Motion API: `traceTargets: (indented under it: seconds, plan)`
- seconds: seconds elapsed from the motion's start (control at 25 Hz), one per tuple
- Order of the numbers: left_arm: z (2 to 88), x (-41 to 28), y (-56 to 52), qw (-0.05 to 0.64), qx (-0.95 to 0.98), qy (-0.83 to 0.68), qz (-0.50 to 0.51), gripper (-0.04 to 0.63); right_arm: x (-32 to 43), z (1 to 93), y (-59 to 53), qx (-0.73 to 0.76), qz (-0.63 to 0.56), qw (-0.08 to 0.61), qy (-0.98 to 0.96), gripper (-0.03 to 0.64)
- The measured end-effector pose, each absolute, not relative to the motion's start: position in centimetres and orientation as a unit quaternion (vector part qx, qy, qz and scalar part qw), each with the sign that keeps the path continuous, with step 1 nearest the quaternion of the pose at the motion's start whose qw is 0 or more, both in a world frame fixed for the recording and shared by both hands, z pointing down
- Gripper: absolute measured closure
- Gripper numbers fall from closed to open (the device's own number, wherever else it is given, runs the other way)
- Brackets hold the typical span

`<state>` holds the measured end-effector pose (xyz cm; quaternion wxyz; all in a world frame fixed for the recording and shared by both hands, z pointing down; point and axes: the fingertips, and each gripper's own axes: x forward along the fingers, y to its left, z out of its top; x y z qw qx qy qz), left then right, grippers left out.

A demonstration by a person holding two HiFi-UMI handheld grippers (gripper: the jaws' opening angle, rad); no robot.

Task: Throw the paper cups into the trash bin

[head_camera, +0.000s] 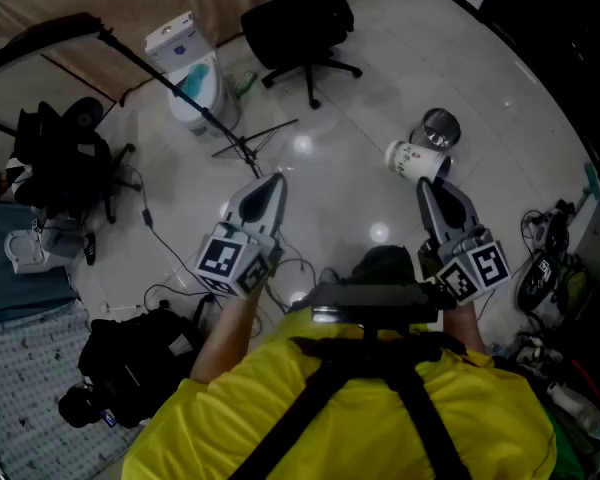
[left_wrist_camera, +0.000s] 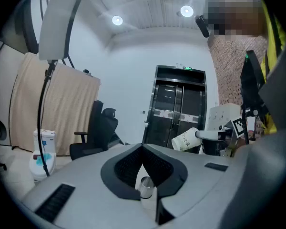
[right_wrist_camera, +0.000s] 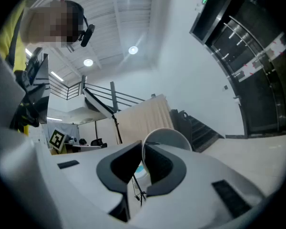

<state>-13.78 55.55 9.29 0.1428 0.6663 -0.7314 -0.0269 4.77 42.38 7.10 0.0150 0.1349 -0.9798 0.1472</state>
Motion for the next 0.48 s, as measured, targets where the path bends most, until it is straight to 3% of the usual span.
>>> traceTargets:
  seconds: [0.48]
  plan:
    - [11.6,-16.2,24.3,0.159,0.752,-0.639,-0.027,0.592,4.2,9.9,15.9,0.248,0.177,-0.007,-0.953,0.586]
